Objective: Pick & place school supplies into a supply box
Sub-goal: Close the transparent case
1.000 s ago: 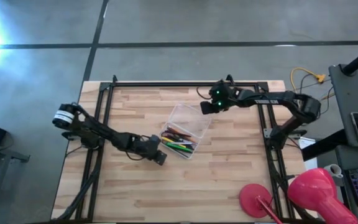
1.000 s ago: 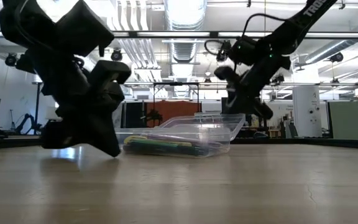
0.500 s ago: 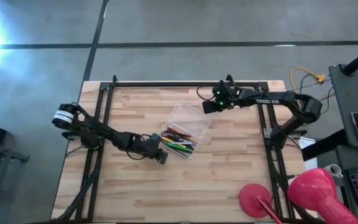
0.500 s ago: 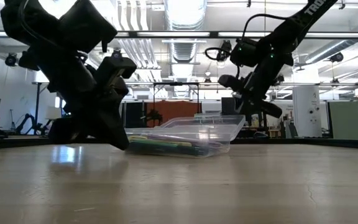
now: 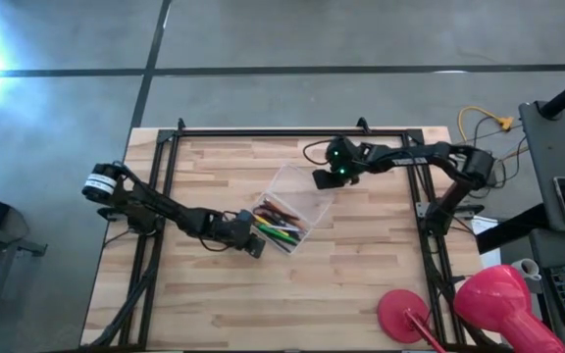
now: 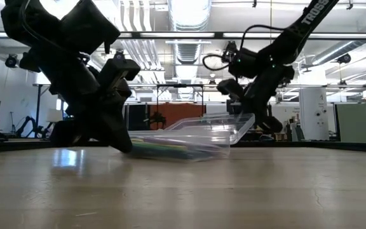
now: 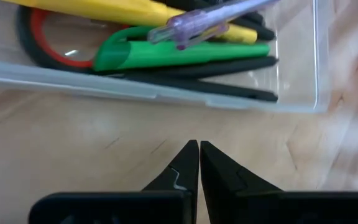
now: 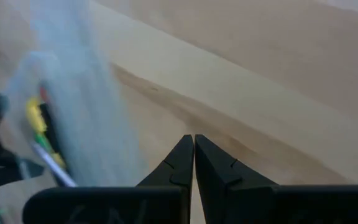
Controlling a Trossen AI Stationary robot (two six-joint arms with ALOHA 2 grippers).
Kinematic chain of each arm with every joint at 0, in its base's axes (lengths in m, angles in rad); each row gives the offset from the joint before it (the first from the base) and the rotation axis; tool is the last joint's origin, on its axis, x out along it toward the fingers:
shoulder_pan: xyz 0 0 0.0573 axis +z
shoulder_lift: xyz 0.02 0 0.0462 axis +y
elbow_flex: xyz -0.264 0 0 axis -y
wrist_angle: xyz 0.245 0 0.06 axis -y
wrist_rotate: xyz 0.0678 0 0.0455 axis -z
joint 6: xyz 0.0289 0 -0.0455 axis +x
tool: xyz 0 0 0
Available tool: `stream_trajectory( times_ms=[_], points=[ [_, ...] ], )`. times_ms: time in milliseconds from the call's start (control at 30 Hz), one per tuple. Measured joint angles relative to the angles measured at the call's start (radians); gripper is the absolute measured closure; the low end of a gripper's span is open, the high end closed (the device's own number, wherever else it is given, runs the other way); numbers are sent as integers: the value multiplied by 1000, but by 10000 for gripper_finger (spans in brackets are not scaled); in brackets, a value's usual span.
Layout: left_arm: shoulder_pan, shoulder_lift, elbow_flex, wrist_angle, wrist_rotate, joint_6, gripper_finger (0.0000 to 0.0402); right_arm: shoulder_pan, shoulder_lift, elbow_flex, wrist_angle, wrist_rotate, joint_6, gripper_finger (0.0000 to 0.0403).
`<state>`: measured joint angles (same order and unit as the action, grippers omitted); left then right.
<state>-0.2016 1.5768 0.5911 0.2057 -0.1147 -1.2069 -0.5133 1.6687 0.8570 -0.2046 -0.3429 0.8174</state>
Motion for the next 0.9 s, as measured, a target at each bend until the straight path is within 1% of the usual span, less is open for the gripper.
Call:
stream_trajectory(
  times_ms=[133, 233, 333, 667, 900],
  points=[
    [0, 0, 0, 0, -19, 0, 402, 14, -38, 0, 23, -11, 13, 394],
    [0, 0, 1, 0, -24, 0, 402, 25, -58, 0, 25, -52, 15, 394],
    [0, 0, 5, 0, -28, 2, 402, 49, -77, 0, 26, -71, 19, 394],
    [7, 0, 14, 1, -51, 23, 402, 159, -84, 3, 96, -83, 93, 394],
    [7, 0, 14, 1, -53, 23, 402, 225, -84, 61, 115, -81, 111, 394]
  ],
)
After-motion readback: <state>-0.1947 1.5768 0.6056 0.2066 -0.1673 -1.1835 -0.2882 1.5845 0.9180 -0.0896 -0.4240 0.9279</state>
